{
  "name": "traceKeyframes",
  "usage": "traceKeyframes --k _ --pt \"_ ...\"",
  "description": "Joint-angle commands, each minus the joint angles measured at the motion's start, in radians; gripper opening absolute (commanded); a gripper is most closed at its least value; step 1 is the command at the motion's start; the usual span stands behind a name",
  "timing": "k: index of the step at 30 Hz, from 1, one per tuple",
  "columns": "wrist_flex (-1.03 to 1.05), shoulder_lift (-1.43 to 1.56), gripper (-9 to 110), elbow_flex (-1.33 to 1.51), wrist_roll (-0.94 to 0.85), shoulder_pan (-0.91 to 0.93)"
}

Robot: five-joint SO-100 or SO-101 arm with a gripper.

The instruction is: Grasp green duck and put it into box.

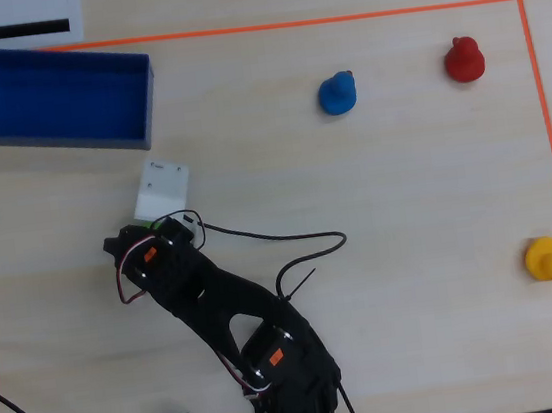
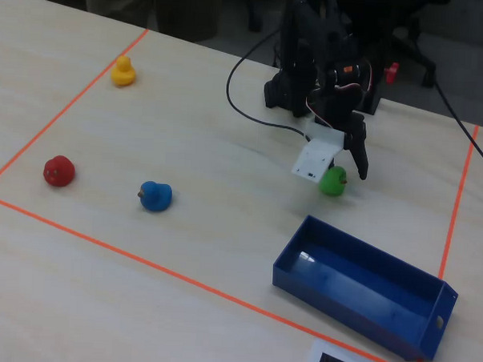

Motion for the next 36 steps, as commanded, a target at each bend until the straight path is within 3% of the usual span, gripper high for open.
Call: traceKeyframes --k 1,27,33,35,36 --pt "0.084 0.005 31 -0.075 -0.008 0.0" --pt "0.1 -0.072 32 -0.207 -0.089 0.072" --pt "0.084 -0.087 18 -0.16 -0.1 0.052" --pt "0.078 -0.097 0 -0.153 -0.1 0.049" --pt "0.078 -0.103 0 -0.153 -0.1 0.049"
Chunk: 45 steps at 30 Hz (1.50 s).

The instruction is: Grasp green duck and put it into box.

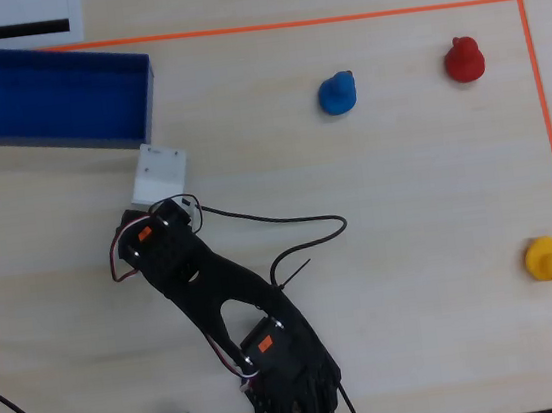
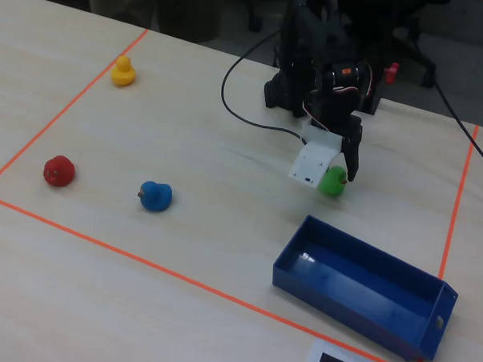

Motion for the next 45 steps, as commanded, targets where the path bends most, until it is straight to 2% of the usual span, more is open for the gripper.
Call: traceKeyframes --k 1,6,9,14,18,20,26,36,45 --pt "-0.021 -0.008 0 -0.003 -0.008 -0.012" --pt "-0.021 -0.003 0 0.002 0.005 -0.015" --pt "0.049 0.046 0 -0.066 0.012 0.012" --pt "0.27 0.1 0 -0.407 0.008 0.089" --pt "0.354 -0.006 0 -0.759 0.032 0.115" --pt "0.287 -0.058 0 -0.825 0.063 0.114" --pt "0.0 -0.172 0 -0.765 0.063 0.077" --pt "-0.069 -0.574 0 -1.154 -0.029 0.063" --pt "-0.112 -0.753 0 -1.355 -0.137 0.098"
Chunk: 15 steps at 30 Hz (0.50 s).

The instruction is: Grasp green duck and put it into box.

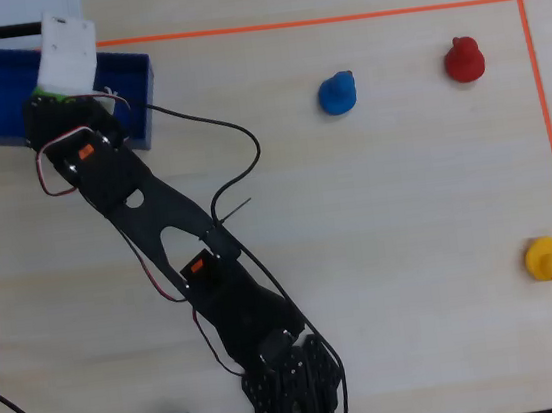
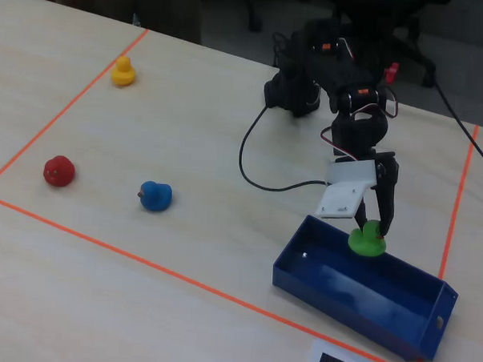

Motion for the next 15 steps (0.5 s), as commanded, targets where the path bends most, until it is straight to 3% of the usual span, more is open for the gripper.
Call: traceKeyframes --k 1,7,12,15 --pt "-0.023 -0.028 4 -0.091 -0.074 0.028" --pt "0.015 -0.086 21 -0.087 -0.109 0.029" --pt "0.018 -0.11 24 -0.12 -0.1 0.04" --pt "0.064 -0.069 18 -0.141 -0.092 0.049"
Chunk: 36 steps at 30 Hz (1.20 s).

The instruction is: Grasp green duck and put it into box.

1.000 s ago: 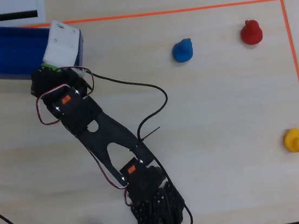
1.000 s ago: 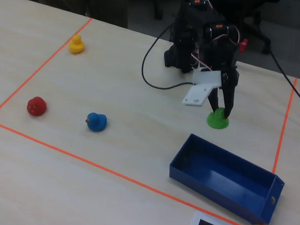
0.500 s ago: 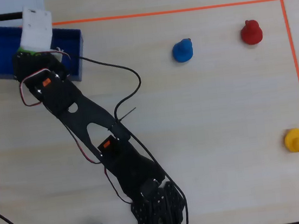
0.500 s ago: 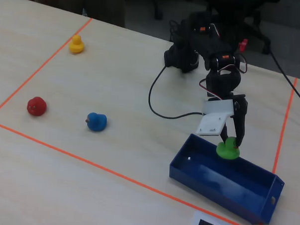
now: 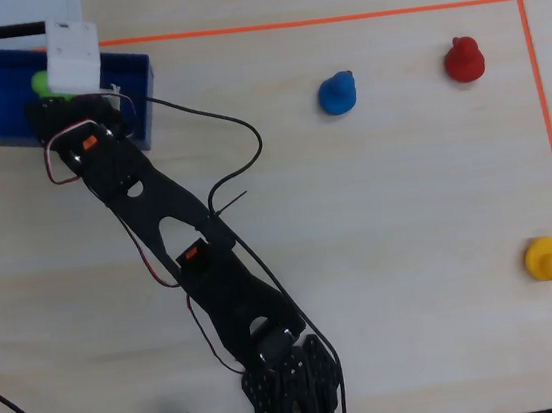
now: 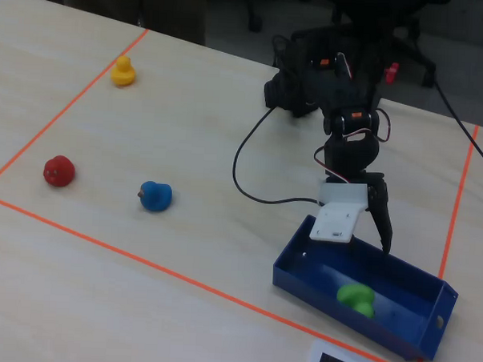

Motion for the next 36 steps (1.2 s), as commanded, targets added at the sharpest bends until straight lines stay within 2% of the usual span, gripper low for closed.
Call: traceKeyframes --k 1,3,4,8,11,18,23,28,35,36 --pt "0.06 0.101 13 -0.069 0.018 0.031" --pt "0.091 0.218 1 -0.02 0.035 0.041" --pt "0.097 0.296 0 0.029 0.037 0.051" --pt "0.11 0.664 0 0.285 -0.002 0.101" --pt "0.064 1.012 0 0.594 -0.087 0.166" --pt "-0.035 1.778 0 1.327 -0.35 0.439" --pt "0.11 2.183 0 1.71 -0.408 0.492" --pt "0.181 2.442 0 2.042 -0.411 0.511" --pt "0.166 2.442 0 2.378 -0.482 0.572" --pt "0.229 2.444 0 2.378 -0.482 0.572"
